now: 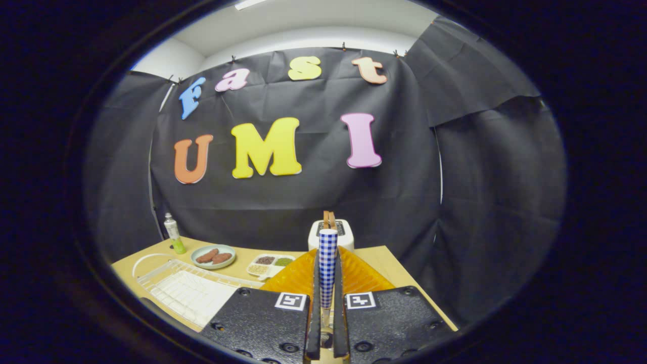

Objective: Take the plate from the dish rack, then take the spoon from the basket and place it into the plate.

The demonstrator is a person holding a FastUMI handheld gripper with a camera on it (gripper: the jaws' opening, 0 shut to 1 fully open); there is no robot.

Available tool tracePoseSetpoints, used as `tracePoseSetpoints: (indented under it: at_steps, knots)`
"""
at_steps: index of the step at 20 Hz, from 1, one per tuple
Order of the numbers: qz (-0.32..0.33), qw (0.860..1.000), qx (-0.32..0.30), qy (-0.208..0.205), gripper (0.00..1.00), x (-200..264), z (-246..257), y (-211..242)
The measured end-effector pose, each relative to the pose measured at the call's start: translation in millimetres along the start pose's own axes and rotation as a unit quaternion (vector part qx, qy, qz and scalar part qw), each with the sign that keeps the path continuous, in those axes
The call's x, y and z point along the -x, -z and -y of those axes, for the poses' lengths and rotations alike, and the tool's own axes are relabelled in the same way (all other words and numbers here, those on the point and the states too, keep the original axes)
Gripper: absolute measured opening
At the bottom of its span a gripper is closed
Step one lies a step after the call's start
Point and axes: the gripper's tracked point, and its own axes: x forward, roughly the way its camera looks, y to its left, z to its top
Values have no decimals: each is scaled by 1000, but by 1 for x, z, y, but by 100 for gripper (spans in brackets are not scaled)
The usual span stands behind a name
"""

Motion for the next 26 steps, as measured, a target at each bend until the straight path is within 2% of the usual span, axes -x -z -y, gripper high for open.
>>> tracePoseSetpoints:
  at_steps: [4, 8, 12, 16, 18, 22, 26]
  knots:
    - [29, 999, -3, -34, 15, 61, -54, -8]
    - [15, 997, -4, -77, 15, 113, -124, 34]
    - [26, 995, -8, -98, 15, 146, -184, 81]
    - [7, 996, -21, -90, 15, 152, -225, 133]
    - [-7, 996, -5, -86, 15, 154, -239, 156]
    - [4, 998, -9, -66, 16, 160, -248, 182]
    - [27, 998, 23, -58, 18, 164, -248, 188]
